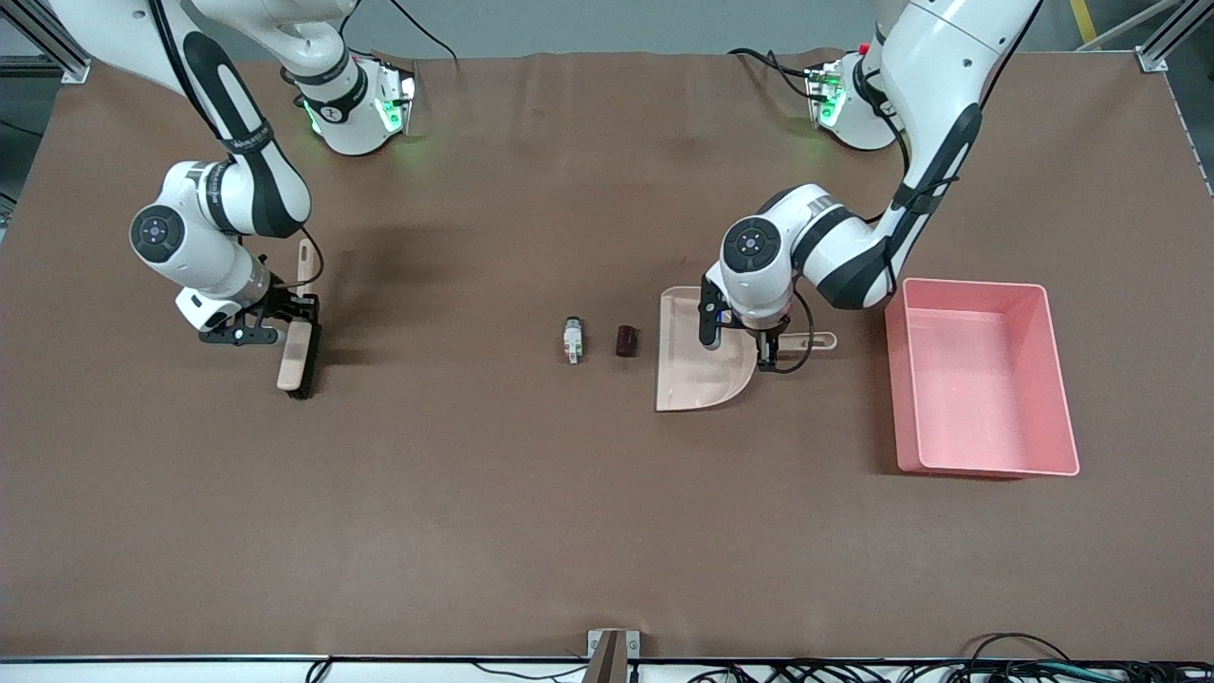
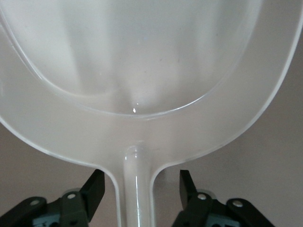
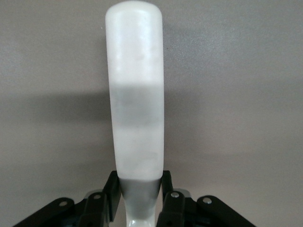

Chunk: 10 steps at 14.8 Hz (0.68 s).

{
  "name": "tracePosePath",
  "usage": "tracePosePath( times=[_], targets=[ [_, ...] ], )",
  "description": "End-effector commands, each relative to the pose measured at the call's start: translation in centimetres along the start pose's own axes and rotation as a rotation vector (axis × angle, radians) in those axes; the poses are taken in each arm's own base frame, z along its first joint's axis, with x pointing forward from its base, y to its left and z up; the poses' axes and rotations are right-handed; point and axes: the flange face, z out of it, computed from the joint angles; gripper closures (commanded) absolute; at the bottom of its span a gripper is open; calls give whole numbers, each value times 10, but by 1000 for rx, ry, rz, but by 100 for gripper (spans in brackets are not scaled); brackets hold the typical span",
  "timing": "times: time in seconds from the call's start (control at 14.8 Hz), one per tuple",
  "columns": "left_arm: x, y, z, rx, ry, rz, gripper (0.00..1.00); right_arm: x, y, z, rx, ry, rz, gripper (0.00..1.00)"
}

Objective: Clean e-waste and dump in bin
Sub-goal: 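Reach the right gripper to the white brush and grasp its handle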

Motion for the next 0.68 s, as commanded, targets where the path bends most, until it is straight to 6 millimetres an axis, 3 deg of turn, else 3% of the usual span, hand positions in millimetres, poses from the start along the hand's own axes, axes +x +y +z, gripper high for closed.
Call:
tracePosePath(
  times=[0.0, 0.2, 0.47, 0.61],
  targets=[
    [5, 0, -1, 18, 0, 28, 32, 1, -3, -7, -2, 16, -9, 86],
    [6, 0, -1, 22, -3, 38, 39, 11, -10, -17, -3, 40, -24, 94],
    [8, 0, 0, 26, -7, 47, 46, 21, -53, -29, 0, 70, -86, 98],
    [8, 0, 0, 27, -7, 48, 50, 22, -84, -32, 7, 80, -83, 98]
  ],
)
